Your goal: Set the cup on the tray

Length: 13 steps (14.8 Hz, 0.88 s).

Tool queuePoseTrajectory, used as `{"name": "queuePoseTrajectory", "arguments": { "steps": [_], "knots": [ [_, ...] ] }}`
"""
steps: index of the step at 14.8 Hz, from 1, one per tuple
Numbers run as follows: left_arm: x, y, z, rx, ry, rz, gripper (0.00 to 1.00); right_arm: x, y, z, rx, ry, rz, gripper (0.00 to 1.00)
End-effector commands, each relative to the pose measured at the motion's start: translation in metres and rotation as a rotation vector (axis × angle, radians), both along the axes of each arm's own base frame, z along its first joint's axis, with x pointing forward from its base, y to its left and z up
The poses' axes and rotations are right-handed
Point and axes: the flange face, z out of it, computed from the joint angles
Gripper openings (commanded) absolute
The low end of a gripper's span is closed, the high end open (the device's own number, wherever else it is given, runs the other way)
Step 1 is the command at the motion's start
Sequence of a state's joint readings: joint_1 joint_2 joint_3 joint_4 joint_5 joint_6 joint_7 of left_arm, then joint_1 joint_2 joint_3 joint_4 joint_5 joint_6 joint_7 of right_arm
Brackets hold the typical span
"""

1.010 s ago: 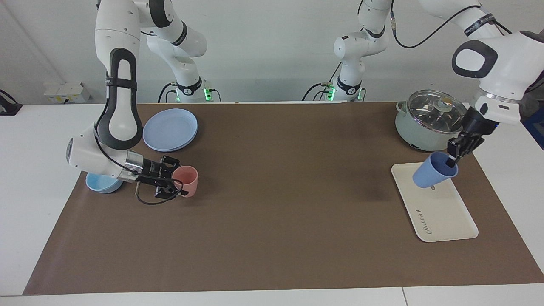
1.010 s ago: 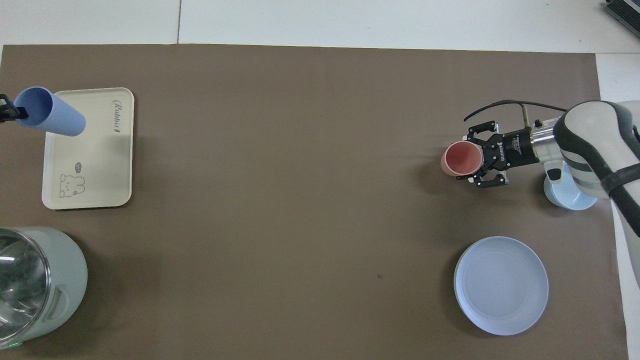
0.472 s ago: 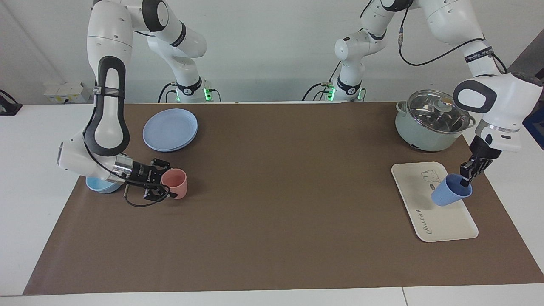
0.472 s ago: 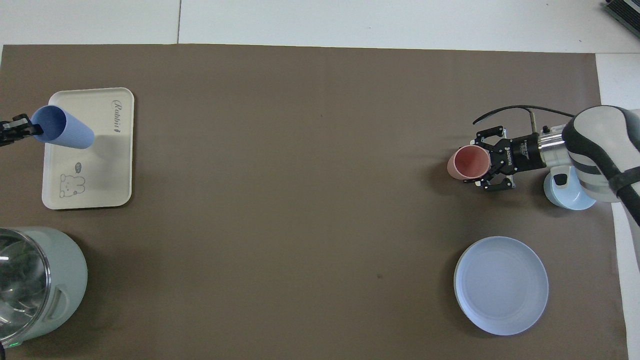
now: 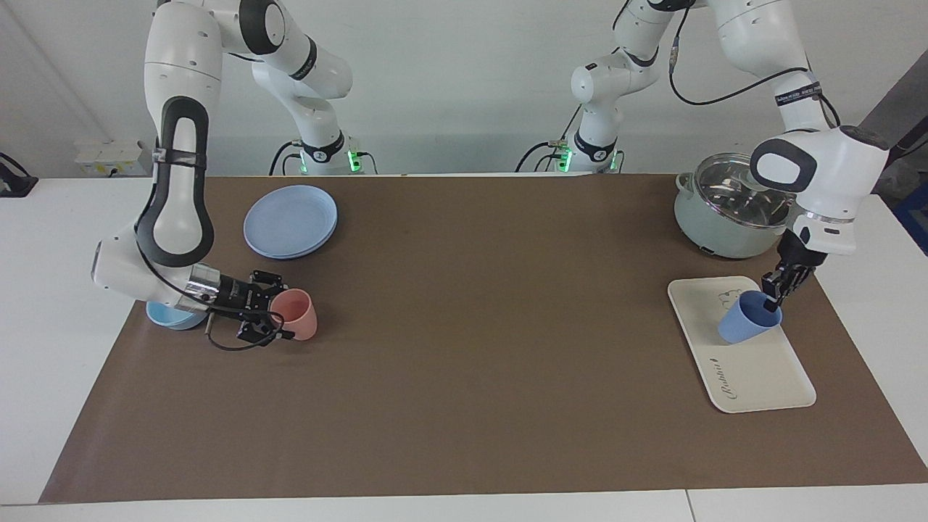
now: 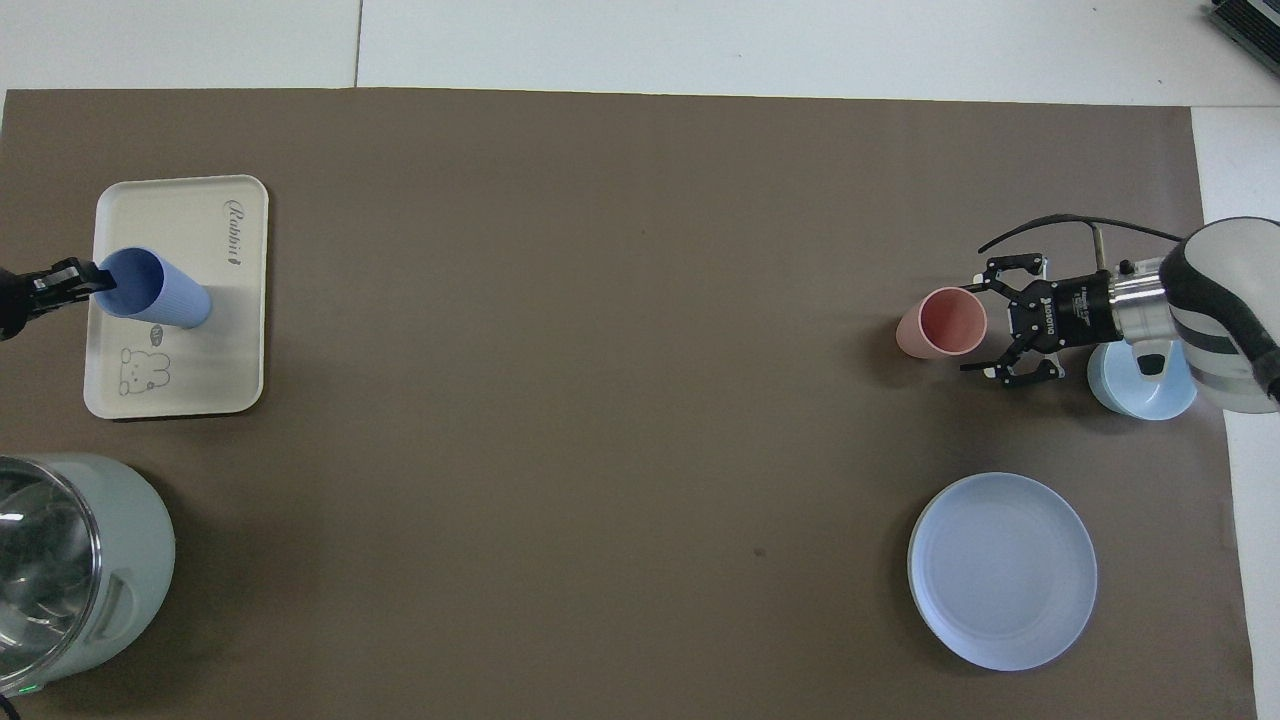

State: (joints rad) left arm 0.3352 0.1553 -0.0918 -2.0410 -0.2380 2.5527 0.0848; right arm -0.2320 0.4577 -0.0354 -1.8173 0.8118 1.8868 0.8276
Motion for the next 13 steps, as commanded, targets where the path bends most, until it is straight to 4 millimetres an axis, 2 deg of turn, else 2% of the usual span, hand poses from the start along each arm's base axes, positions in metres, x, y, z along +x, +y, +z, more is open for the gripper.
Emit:
{"name": "queuePoseTrajectory", "arguments": {
  "steps": [1, 2, 4, 6, 7, 10, 12, 13],
  "knots": [
    [0.006, -0.003, 0.027, -0.005, -0.014, -0.021, 1.0, -0.002, -0.006, 0.005, -0.031, -0.043, 0.035, 1.0],
    [0.012, -0.009, 0.044, -0.011, 0.009, -0.052, 1.0, -0.003, -0.007, 0.013, -0.051, -0.069, 0.069, 1.0],
    [0.02, -0.023, 0.092, 0.083, 0.102, -0.167, 1.0, -0.004, -0.008, 0.032, -0.104, -0.131, 0.159, 1.0],
    [0.024, -0.063, 0.137, 0.179, 0.179, -0.277, 1.0, -0.006, -0.01, 0.053, -0.187, -0.179, 0.273, 1.0],
    [0.02, -0.085, 0.155, 0.188, 0.197, -0.313, 1.0, -0.008, -0.011, 0.065, -0.231, -0.206, 0.336, 1.0],
    [-0.012, -0.137, 0.186, 0.194, 0.273, -0.4, 1.0, -0.014, -0.01, 0.109, -0.405, -0.305, 0.631, 1.0],
    [-0.038, -0.167, 0.189, 0.189, 0.365, -0.472, 1.0, -0.016, -0.001, 0.132, -0.436, -0.358, 0.732, 1.0],
    [-0.047, -0.169, 0.185, 0.19, 0.394, -0.501, 1.0, -0.019, 0.0, 0.144, -0.444, -0.379, 0.761, 1.0]
  ]
}}
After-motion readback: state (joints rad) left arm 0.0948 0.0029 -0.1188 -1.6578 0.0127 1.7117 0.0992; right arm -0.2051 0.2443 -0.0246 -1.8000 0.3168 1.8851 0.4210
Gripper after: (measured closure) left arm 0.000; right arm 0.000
